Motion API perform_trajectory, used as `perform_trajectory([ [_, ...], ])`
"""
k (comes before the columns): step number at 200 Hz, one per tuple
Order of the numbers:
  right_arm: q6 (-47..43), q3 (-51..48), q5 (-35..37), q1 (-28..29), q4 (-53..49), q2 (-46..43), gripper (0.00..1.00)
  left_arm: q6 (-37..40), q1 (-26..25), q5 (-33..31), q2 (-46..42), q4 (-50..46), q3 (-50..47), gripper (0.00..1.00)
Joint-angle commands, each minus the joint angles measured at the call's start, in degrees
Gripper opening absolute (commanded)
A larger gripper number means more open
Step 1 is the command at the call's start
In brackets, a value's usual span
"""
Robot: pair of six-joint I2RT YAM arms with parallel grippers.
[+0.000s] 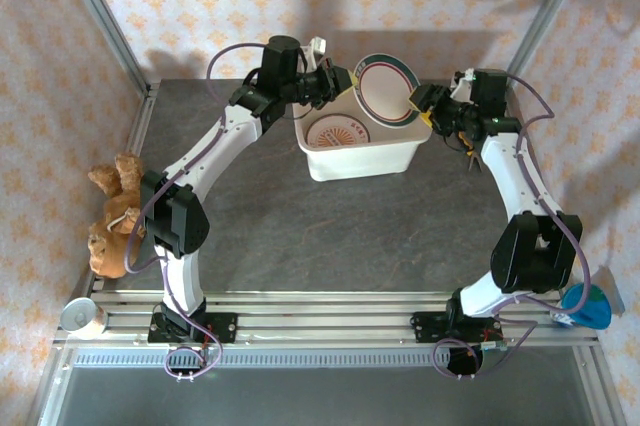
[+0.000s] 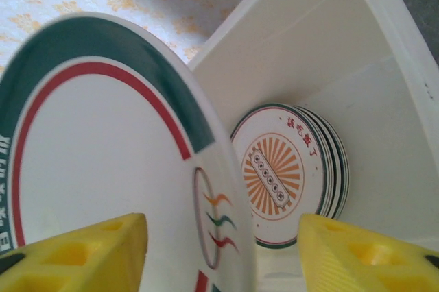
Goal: Place the plates into the plastic bin on the countertop
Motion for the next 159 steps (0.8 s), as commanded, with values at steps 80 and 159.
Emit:
perform_trajectory([
  [80, 3.3, -2.7, 0.1, 0.6, 7.7, -1.9, 0.22, -1.5, 1.1, 2.1, -3.8, 6.4, -3.4, 0.0],
  [159, 2.9, -0.7, -2.3, 1.4, 10.9, 0.3, 0.02, 8.2, 2.1, -2.0, -4.3, -5.4, -4.0, 0.0],
])
